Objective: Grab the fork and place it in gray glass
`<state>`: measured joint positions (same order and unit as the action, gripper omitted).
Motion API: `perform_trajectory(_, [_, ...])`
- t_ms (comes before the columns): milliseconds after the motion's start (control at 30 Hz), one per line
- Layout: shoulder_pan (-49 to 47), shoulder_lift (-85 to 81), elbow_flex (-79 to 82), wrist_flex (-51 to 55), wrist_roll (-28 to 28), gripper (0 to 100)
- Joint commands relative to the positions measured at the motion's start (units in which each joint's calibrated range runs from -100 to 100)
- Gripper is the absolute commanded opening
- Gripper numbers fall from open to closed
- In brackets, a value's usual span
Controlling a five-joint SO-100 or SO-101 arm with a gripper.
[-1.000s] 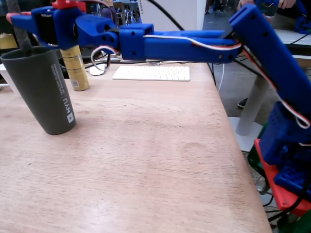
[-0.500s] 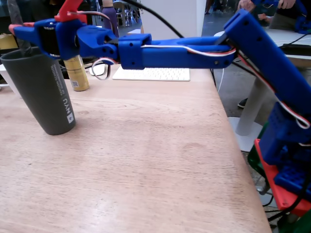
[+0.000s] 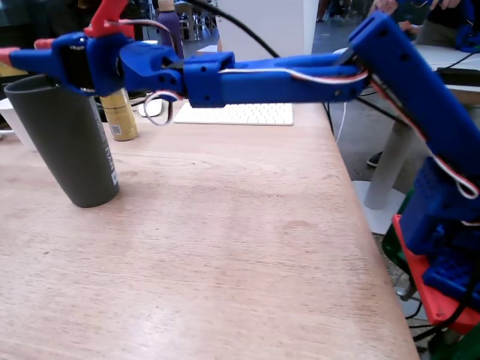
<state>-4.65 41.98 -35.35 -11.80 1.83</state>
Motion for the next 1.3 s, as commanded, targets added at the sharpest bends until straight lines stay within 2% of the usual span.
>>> perform_trajectory(0, [-0.6,-14.02,11.14,0.14,0.2,22])
perform_trajectory(400, [-0.6,-55.19,52.38,0.14,0.2,22])
perform_trajectory(667, [-0.76,-82.63,85.61,0.22,-0.39,21])
perform_trajectory(767, [-5.33,-90.52,95.23,0.22,-0.39,21])
perform_trajectory(867, [-5.67,-95.5,100.99,0.8,-0.39,21])
perform_trajectory(1100, [-5.5,-102.61,102.88,13.94,-0.39,21])
perform_trajectory(1267, [-5.33,-114.11,116.0,14.18,-0.2,21])
